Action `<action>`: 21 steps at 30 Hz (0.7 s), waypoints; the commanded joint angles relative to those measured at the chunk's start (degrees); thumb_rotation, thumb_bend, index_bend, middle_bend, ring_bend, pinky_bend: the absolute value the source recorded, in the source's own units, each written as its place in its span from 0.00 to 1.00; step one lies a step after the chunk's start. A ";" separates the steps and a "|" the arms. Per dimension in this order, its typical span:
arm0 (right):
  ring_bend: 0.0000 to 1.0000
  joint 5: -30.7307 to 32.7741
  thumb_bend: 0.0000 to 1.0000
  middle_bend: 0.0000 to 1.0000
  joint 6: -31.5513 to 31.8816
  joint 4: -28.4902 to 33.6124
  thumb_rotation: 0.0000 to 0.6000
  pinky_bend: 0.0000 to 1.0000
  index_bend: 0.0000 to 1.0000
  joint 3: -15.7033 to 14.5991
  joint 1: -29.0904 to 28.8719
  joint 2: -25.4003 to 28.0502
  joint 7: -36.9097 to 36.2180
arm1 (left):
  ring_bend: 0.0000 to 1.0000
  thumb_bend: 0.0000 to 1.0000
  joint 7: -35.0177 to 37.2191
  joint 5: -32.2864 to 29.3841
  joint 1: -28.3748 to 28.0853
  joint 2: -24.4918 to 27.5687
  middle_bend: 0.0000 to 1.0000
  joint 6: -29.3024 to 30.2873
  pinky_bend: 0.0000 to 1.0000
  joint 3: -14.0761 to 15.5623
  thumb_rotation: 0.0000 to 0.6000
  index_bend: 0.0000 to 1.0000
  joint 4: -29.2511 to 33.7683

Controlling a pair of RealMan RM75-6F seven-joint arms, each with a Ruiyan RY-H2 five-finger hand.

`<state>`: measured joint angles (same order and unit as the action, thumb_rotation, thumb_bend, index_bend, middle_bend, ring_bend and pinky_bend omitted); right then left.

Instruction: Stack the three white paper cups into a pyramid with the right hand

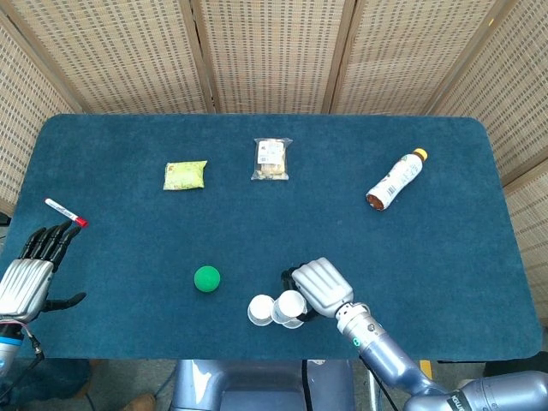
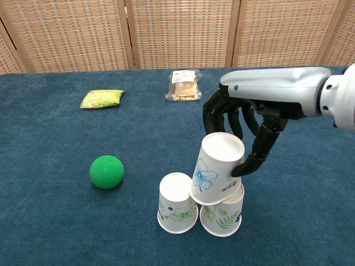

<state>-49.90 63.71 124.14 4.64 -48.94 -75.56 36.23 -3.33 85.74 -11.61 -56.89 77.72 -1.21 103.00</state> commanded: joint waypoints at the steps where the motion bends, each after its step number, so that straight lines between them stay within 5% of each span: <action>1: 0.54 0.85 0.27 0.58 0.06 -0.42 1.00 0.62 0.54 0.14 -0.68 -1.30 0.99 | 0.00 0.00 0.00 -0.01 -0.01 -0.01 0.00 0.01 0.00 -0.04 1.00 0.00 -0.05; 21: 0.54 0.73 0.26 0.58 1.66 -0.68 1.00 0.62 0.54 -0.20 -1.15 -2.60 2.83 | 0.00 0.00 0.86 0.77 0.10 0.20 0.00 0.18 0.00 0.08 1.00 0.00 -0.15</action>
<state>-49.14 65.38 123.45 4.45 -50.11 -78.15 39.09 -2.47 86.51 -11.50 -56.69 77.90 -1.13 102.85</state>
